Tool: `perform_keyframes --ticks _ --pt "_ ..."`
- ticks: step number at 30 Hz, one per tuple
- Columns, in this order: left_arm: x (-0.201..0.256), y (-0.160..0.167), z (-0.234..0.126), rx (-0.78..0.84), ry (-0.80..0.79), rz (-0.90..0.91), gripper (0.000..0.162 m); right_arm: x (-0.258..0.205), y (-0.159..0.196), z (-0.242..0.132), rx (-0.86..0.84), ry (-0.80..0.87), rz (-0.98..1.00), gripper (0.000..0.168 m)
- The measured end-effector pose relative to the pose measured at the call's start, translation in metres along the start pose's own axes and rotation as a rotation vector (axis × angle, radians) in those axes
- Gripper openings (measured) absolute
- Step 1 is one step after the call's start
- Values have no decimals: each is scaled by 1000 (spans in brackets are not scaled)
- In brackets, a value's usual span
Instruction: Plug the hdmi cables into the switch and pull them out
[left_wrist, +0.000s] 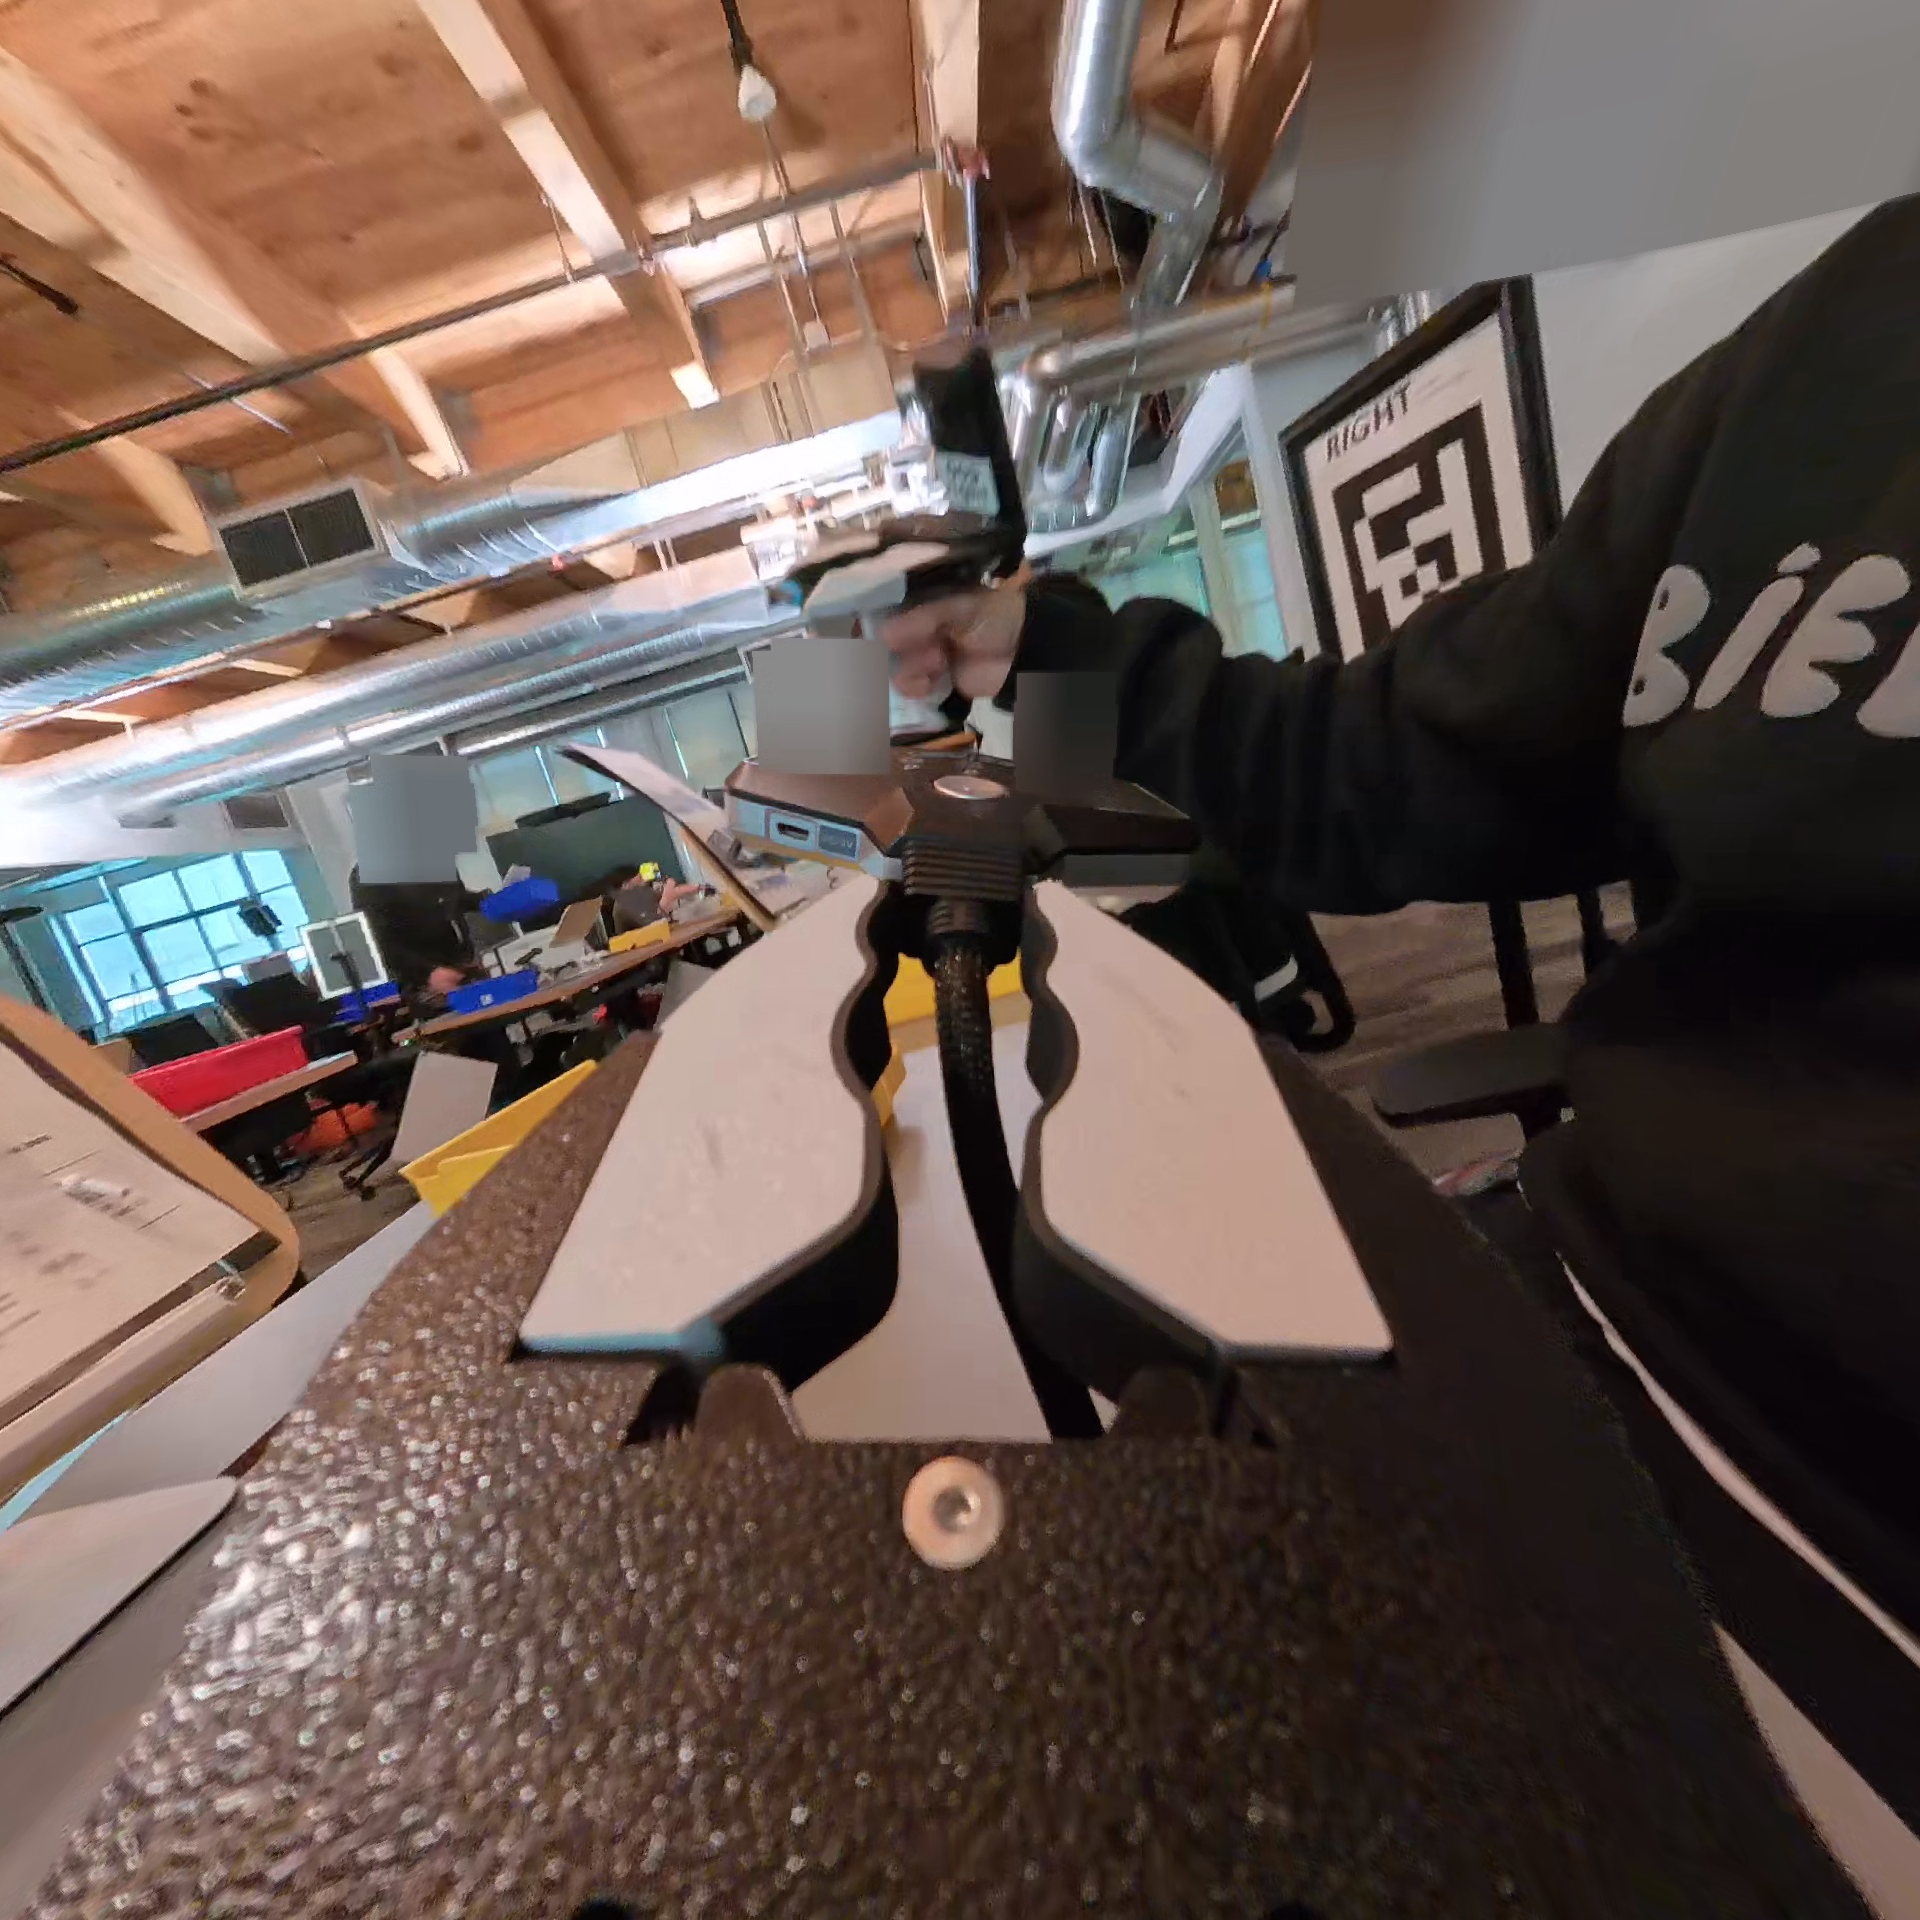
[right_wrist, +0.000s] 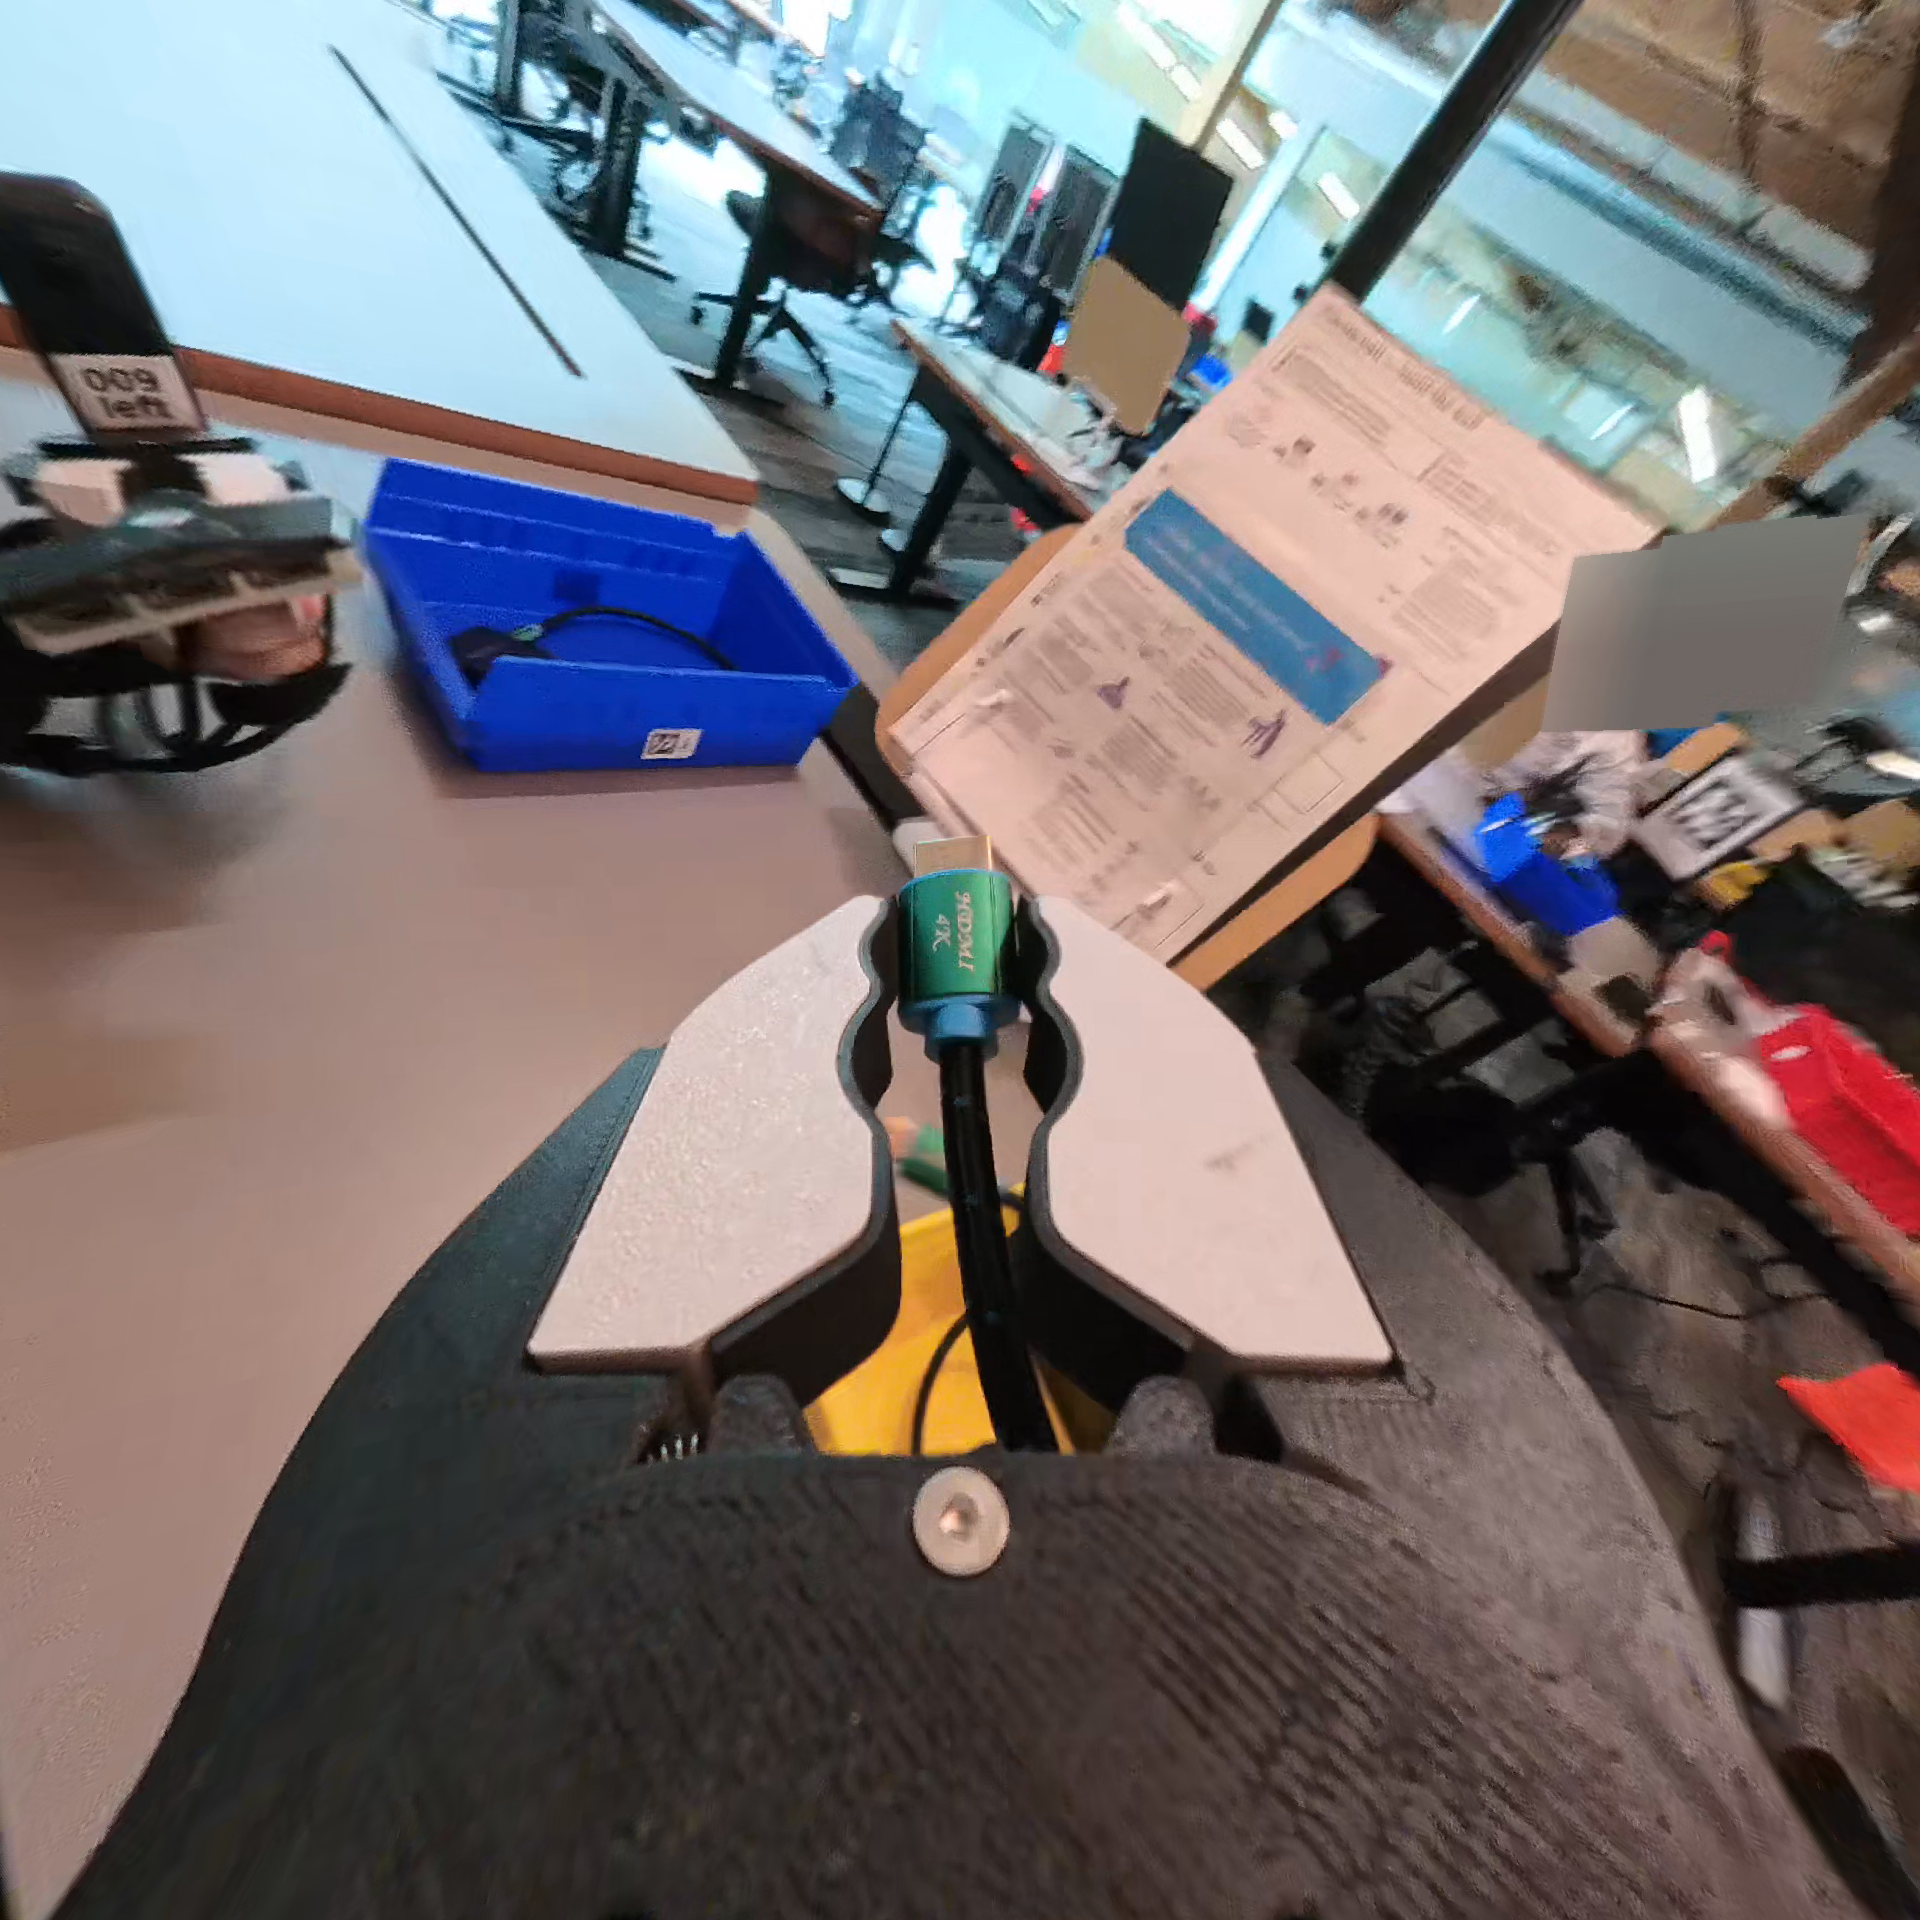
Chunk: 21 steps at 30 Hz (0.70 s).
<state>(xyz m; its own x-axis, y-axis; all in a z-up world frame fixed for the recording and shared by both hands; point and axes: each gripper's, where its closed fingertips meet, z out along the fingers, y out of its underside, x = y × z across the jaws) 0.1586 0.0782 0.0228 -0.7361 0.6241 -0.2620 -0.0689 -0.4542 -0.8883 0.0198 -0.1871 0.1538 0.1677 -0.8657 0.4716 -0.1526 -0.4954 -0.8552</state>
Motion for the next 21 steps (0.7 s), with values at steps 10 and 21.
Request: perform_keyframes --ticks 10,21 --pt "3 25 12 -69 39 -49 22 23 123 56 28 -106 192 22" --pt "1 40 13 -108 44 -84 22 44 211 78 -76 -71 407 22"
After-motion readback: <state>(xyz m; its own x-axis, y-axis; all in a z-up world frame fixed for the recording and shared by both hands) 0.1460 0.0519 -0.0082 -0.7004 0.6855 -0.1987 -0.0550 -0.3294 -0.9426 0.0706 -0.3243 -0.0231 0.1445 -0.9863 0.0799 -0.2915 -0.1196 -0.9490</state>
